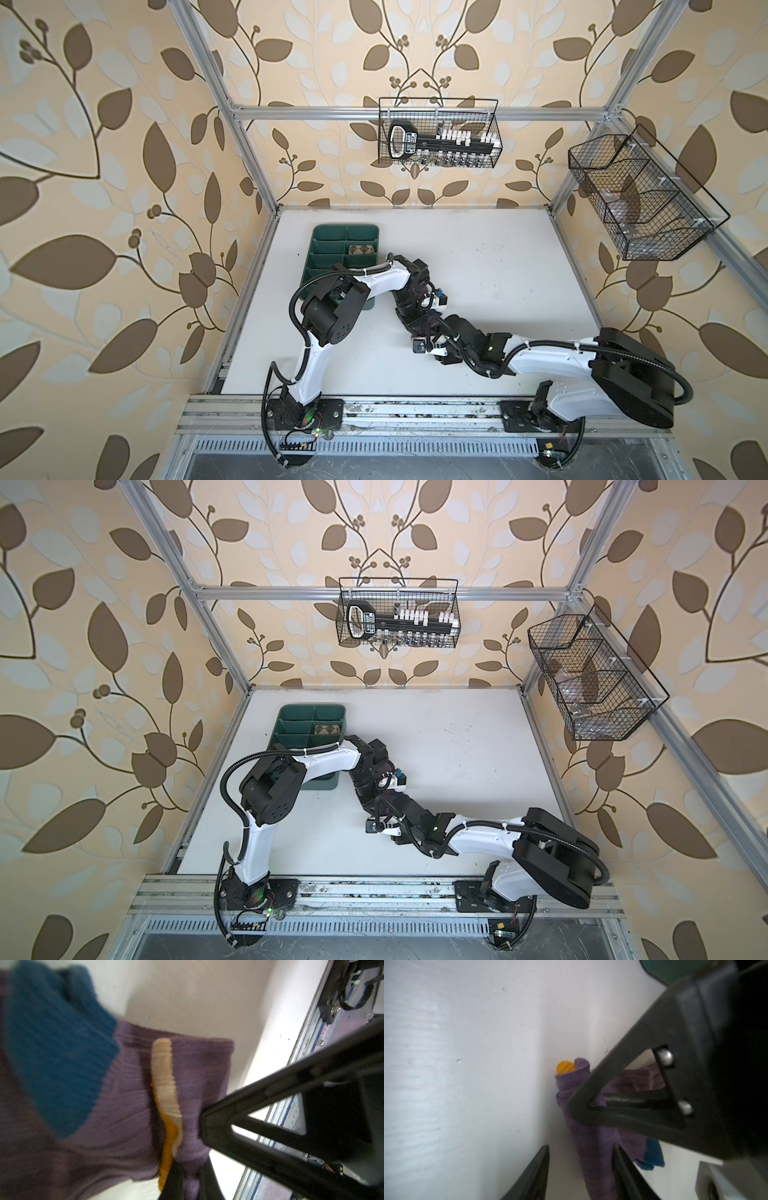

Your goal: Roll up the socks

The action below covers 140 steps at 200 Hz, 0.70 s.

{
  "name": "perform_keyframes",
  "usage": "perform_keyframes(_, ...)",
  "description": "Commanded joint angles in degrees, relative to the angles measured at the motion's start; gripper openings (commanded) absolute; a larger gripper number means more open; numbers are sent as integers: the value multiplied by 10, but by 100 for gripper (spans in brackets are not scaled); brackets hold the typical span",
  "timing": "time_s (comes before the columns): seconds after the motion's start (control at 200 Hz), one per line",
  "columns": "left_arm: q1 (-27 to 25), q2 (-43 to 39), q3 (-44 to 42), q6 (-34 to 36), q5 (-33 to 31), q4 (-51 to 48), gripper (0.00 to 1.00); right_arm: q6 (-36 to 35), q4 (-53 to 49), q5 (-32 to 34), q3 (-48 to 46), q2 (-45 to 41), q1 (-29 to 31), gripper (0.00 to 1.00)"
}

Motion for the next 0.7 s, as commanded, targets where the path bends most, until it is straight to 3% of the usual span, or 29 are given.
perform_keyframes(0.0,1,33,-13,-6,-48,-22,0,-37,31,13,25,33,-2,49)
perform_keyframes(0.38,1,33,-12,-7,-48,-23,0,-50,26,36,48,100,-1,47)
perform_keyframes(0.535,1,10,-21,-11,-48,-7,0,-29,-47,23,74,111,-2,26)
perform_keyframes(0.695,1,-57,-41,-26,-73,24,27,21,-147,9,103,115,-1,2)
